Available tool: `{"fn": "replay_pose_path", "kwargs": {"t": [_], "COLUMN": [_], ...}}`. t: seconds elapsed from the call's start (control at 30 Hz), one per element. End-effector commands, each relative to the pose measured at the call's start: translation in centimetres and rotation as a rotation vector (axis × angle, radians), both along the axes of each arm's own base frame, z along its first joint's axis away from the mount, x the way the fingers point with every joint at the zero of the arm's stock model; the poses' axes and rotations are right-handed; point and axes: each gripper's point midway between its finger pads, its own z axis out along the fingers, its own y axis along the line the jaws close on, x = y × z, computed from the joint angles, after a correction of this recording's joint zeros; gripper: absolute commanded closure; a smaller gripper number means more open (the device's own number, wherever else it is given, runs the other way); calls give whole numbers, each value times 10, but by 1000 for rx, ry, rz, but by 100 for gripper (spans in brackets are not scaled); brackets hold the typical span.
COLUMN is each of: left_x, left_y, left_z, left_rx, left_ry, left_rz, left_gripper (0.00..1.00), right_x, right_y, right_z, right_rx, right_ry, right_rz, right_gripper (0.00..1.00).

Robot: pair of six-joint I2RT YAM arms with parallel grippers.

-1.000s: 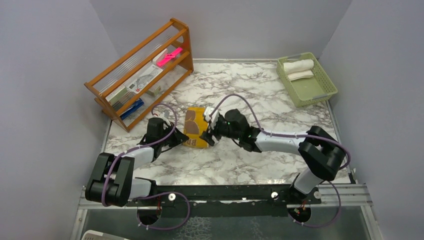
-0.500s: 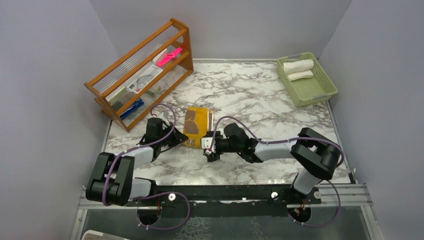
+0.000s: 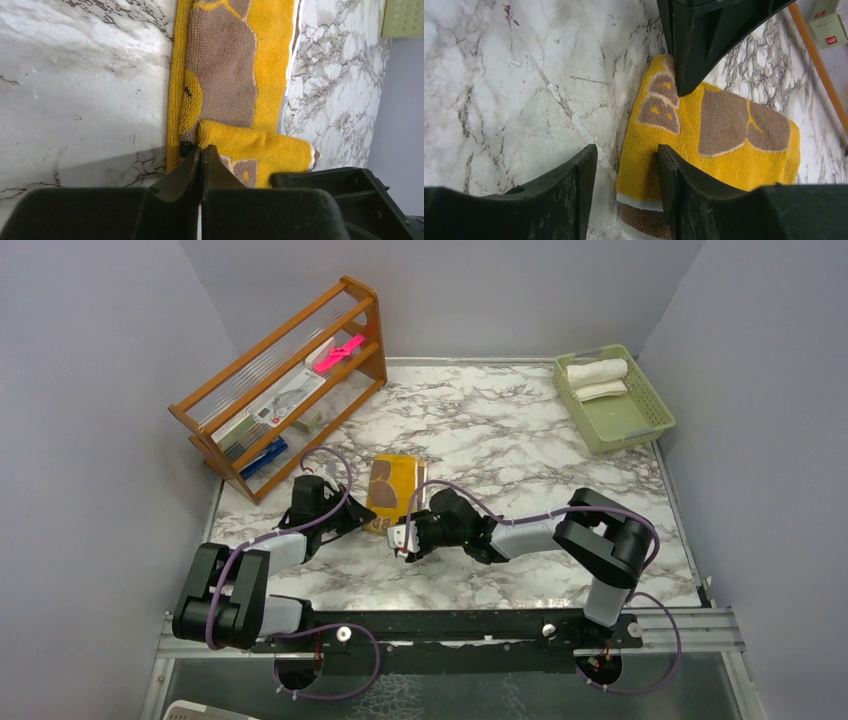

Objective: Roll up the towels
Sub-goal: Roll the towel at the center of the board.

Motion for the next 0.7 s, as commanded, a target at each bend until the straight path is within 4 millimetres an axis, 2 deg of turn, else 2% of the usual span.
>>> {"fn": "replay_pose_path", "kwargs": {"t": [0.0,0.13,0.47,0.67], "left_x": [-1,-2,-1,0], "left_y": [5,5,3,1], "left_z": [-6,-6,-6,-6], "left_rx": [13,10,3,1], "left_ry": [9,9,12,14], "left_rz": [1,0,-21,-34], "left_gripper": [100,100,100,100], "right_x": [10,15,32,29], "right_y": [5,5,12,22], "right_z": [-6,-10,3,10], "right_rx": [-23,-24,39,55], "right_ry": [-55,-74,-156,-167], "right_rz": [-22,-42,-95,-79], "right_gripper": [53,54,50,47]}}
